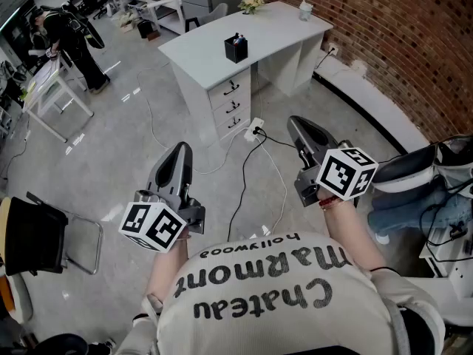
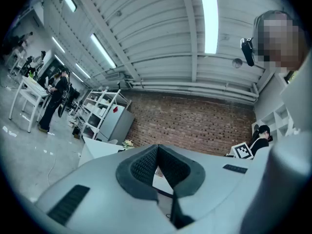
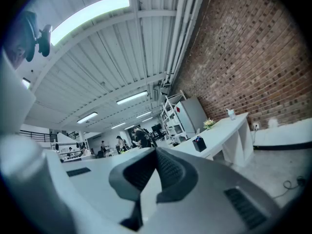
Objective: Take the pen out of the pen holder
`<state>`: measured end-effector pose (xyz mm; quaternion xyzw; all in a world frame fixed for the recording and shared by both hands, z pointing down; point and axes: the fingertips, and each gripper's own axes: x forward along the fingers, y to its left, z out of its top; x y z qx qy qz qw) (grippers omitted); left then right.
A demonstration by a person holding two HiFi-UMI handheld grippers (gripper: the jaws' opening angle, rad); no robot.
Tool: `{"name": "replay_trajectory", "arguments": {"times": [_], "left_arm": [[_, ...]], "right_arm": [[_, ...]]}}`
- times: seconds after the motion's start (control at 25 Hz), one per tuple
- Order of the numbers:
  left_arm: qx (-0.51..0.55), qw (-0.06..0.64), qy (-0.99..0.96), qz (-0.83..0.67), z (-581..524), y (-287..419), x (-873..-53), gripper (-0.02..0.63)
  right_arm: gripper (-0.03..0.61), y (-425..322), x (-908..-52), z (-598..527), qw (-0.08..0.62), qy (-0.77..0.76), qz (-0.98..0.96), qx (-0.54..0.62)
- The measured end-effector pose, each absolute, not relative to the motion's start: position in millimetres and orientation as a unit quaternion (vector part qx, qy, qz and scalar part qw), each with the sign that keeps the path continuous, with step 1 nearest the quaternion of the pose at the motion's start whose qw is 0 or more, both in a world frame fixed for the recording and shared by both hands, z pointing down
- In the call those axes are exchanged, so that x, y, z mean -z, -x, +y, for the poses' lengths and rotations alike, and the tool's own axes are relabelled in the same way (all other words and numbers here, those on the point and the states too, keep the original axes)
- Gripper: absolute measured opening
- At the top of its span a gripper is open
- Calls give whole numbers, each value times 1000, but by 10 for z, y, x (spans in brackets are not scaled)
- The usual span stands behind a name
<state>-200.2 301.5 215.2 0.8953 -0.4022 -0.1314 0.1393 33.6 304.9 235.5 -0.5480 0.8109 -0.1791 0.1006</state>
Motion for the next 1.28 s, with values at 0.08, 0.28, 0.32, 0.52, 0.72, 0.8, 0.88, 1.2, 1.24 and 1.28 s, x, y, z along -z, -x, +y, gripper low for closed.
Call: {"name": "replay_trajectory", "arguments": {"times": [0.08, 0.28, 0.32, 0.52, 0.72, 0.8, 0.88, 1.2, 1.24, 1.28], "left_arm": [[133, 138, -897, -397, 3075, 2067, -2155, 0], [133, 142, -899, -392, 3220, 2188, -2243, 0], [132, 144, -900, -391, 3228, 2202, -2272, 0], [128, 160, -899, -388, 3156, 2209, -2396, 0], [124, 169, -897, -390, 2950, 2181, -2466, 0], [125, 169, -895, -394, 2813, 2165, -2459, 0], [125, 172, -892, -399, 2677, 2140, -2462, 0], [138, 165, -885, -413, 1894, 1910, -2342, 0], [141, 162, -884, -414, 1792, 1871, -2320, 0], [144, 159, -885, -414, 1690, 1825, -2299, 0]], "right_arm": [[5, -277, -2370, 3122, 103, 552, 808, 179], [3, -157, -2458, 3273, 96, 554, 808, 176], [3, -134, -2482, 3286, 98, 551, 809, 180], [5, -68, -2522, 3218, 123, 530, 815, 200], [5, -104, -2593, 2968, 101, 545, 812, 184], [5, -159, -2607, 2809, 91, 550, 811, 177], [5, -230, -2640, 2651, 87, 556, 808, 177], [3, -510, -2606, 1788, 84, 547, 813, 179], [5, -545, -2582, 1676, 85, 545, 815, 177], [5, -586, -2550, 1564, 86, 543, 817, 172]]}}
